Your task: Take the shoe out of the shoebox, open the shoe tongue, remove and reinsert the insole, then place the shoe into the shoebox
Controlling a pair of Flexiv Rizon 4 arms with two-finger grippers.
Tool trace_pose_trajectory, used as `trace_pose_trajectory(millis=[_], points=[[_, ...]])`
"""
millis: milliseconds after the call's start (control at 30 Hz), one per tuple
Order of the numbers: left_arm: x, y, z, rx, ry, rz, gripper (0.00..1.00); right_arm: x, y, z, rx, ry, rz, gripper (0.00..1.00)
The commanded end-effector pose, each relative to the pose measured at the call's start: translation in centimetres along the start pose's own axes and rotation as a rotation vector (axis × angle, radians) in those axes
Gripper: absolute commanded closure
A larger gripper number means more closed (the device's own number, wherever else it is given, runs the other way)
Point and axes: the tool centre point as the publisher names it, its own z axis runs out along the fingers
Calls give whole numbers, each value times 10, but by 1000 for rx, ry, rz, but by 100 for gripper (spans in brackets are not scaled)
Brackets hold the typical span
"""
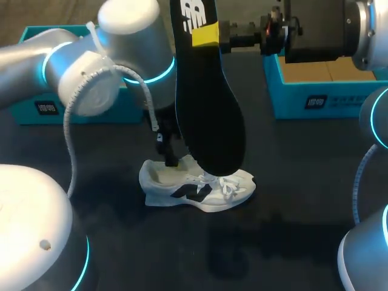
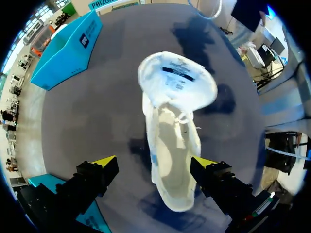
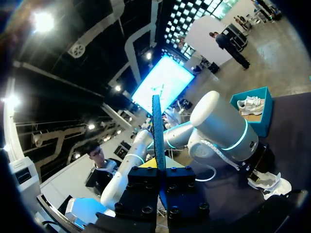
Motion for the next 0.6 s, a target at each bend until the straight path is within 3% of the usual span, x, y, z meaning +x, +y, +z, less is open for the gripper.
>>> trace_pose_trajectory(millis=[33,267,500,600], points=[[-15,-10,26,-13,19,6,0,0,1,4,-1,-1,2,100],[-23,-10,56,-52,14,-10,3,0,1,4,-1,-1,2,100],[-18,-13,72,-23,44,-24,4,0,1,4,-1,-1,2,100],[-16,-15,75,-8,57,-28,10,0,1,4,-1,-1,2,100]])
